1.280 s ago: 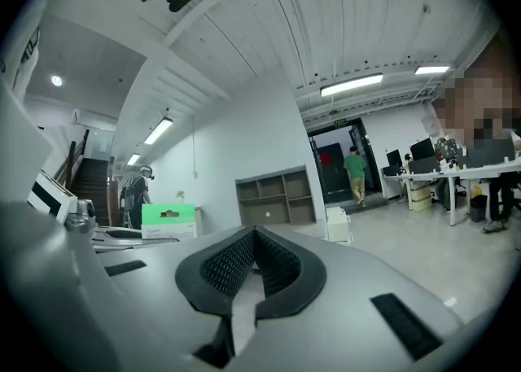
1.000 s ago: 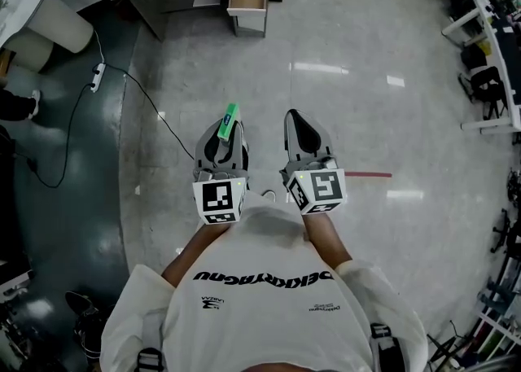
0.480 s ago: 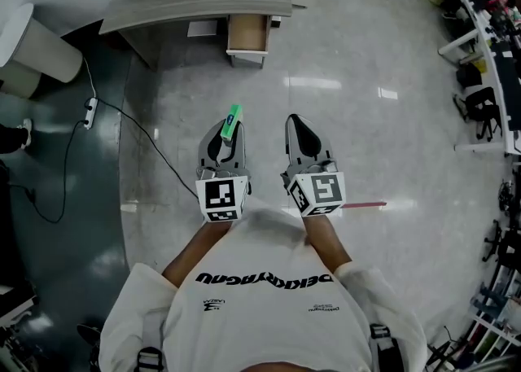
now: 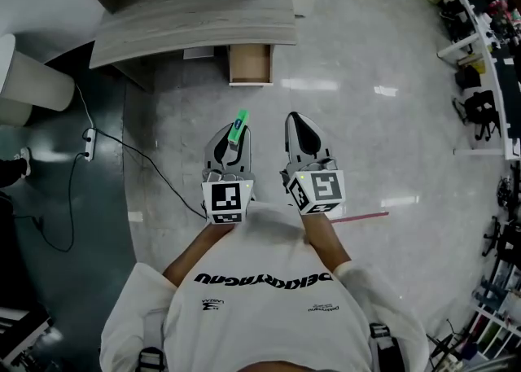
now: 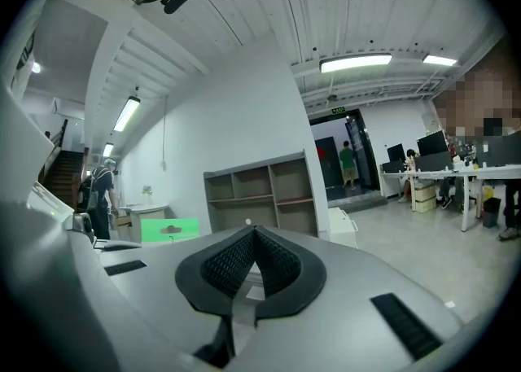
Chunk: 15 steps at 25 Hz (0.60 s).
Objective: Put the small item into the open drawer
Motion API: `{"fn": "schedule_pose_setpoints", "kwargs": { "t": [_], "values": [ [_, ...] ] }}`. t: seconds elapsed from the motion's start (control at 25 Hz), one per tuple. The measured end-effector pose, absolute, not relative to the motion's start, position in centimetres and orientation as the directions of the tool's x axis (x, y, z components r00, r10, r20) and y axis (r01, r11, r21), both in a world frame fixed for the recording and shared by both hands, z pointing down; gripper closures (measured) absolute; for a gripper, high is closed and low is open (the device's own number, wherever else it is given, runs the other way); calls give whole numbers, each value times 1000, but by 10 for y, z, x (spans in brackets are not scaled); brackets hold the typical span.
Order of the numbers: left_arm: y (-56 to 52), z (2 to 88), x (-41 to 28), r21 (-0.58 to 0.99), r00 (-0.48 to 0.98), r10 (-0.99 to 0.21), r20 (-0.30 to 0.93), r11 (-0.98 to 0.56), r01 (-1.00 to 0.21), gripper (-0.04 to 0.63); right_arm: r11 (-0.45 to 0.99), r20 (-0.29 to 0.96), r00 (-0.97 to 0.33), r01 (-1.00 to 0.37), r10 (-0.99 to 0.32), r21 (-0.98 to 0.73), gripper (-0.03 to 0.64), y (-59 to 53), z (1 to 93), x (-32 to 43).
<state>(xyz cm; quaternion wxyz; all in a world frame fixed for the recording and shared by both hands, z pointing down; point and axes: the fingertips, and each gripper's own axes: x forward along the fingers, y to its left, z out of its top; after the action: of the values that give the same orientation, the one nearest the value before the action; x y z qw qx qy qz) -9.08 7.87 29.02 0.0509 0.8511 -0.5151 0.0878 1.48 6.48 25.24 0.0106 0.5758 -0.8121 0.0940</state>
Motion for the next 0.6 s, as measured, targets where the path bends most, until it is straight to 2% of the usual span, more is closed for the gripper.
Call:
{"fn": "schedule_pose_setpoints", "kwargs": {
  "t": [0.28, 0.6],
  "values": [
    [28, 318, -90, 32, 461, -850, 256, -469, -883, 502, 332, 151, -351, -933, -924, -138, 589, 10, 266, 5],
    [-38, 351, -60, 36, 445, -833, 328, -460, -887, 502, 334, 196, -364, -927, -911, -169, 588, -62, 299, 40]
  ]
}}
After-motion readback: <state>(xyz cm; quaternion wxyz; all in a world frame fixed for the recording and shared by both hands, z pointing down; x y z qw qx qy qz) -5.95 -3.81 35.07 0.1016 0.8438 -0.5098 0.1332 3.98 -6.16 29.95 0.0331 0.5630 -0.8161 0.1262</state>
